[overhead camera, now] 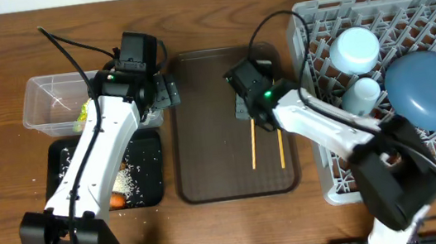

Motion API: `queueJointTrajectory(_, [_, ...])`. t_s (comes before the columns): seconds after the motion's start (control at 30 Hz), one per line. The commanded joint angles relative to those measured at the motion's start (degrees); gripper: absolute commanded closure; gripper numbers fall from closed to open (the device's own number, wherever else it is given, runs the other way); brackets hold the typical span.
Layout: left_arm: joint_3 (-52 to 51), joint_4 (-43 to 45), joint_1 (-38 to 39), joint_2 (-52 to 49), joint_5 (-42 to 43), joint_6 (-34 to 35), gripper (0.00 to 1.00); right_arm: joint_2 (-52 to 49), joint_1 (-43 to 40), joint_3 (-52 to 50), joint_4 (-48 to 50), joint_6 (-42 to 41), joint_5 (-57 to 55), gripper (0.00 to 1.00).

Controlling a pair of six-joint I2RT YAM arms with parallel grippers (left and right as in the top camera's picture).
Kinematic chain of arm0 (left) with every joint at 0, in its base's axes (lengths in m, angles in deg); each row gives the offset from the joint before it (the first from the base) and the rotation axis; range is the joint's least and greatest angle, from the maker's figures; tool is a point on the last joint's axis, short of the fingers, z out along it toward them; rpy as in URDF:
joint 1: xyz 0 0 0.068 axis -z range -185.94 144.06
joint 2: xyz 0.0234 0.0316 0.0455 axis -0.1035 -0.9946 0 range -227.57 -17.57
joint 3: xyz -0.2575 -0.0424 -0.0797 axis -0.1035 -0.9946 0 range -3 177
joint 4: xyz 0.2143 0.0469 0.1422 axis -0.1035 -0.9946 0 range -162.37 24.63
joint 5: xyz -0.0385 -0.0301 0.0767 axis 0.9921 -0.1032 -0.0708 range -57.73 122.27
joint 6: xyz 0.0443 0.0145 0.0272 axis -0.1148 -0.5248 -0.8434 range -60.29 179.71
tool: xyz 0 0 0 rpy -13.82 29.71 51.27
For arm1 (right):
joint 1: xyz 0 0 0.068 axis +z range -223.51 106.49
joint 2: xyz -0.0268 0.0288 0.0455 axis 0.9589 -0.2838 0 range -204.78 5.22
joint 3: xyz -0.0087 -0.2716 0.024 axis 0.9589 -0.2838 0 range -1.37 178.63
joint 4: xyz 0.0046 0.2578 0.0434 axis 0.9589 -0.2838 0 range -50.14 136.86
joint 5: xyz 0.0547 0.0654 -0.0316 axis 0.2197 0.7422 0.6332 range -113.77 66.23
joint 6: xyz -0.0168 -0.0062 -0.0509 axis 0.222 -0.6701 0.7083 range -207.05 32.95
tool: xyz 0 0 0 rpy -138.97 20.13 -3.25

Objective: Sort waste into correct bins and load items into the dishwasher rack

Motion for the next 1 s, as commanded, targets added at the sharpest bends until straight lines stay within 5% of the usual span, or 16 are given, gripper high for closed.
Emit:
queueJointTrajectory(0.0, [-0.3,-0.2,-0.2,-0.7,-0.9,-0.7,0.02,4.9,-0.8,0.6,0.0,5.1,-0.5,0.99])
queueJointTrajectory(0.37, [-0.3,-0.2,-0.1,-0.7,-0.9,-0.7,0.02,13.8,-4.7,0.6,-1.6,15.8,-0.7,0.99])
queueJointTrajectory(0.8, [-0.3,-0.2,-0.2,-0.7,-0.9,-0.7,0.02,13.4,-5.0,0.5,-3.0,11.1,5.3,0.99])
queueJointTrajectory(0.97, [-0.3,-0.2,-0.2,-0.7,-0.9,-0.7,0.02,8.4,-1.7,0.5,1.1,7.6,5.3,0.90])
